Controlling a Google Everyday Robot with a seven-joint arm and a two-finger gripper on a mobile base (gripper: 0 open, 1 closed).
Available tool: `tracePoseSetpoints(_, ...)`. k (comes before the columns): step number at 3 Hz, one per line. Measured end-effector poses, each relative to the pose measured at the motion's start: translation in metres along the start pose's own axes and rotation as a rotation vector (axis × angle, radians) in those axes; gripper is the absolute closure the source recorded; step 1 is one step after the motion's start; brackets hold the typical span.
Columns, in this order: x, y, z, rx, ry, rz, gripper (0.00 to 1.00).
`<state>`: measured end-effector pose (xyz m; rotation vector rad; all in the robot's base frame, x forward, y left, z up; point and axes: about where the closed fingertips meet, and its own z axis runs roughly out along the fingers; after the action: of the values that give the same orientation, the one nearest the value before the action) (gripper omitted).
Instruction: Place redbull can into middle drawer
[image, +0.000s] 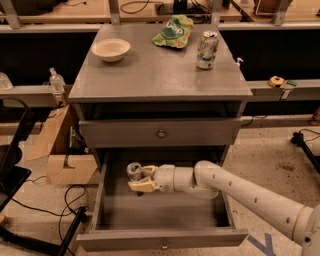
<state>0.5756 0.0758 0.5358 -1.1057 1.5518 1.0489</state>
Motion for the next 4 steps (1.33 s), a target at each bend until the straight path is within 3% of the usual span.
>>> tracePoseSetpoints(1, 0.032, -0.012, 0.014, -0.040, -0.042, -0.043, 1.00)
tracePoseSetpoints(2, 0.078, -0.031, 0.027, -0.060, -0.044, -0.116, 1.00)
tracePoseSetpoints(3, 0.103, -0.039, 0.034, -0.051, -0.037, -0.150, 1.00)
tracePoseSetpoints(4, 0.102, -0.038, 0.036, -0.055, -0.039, -0.149, 0.82)
